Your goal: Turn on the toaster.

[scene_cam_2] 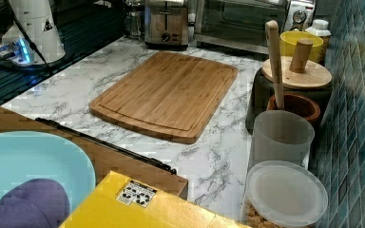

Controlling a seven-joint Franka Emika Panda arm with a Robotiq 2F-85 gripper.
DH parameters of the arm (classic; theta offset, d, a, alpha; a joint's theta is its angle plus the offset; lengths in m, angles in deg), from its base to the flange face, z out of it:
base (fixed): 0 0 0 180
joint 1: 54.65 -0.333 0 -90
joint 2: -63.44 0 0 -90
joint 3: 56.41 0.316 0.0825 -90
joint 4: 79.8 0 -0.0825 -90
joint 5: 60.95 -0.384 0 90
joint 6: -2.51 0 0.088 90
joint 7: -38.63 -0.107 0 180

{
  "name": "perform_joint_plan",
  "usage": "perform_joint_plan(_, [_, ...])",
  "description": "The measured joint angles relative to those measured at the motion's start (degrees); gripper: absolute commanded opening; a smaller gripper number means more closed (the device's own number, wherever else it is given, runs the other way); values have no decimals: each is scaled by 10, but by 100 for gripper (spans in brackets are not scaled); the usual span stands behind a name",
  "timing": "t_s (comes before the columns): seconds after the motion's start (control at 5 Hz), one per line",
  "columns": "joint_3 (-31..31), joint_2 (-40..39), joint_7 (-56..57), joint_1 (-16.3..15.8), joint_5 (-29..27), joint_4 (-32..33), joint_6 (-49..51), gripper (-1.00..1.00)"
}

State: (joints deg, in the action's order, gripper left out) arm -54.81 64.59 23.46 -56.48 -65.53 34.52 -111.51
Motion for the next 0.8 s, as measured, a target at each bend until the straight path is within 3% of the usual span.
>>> perform_joint_plan(0.6, [27,43,189,-14,-103,127,-18,-100])
perform_joint_plan(0.8, [31,74,245,-29,-105,162,-21,-100])
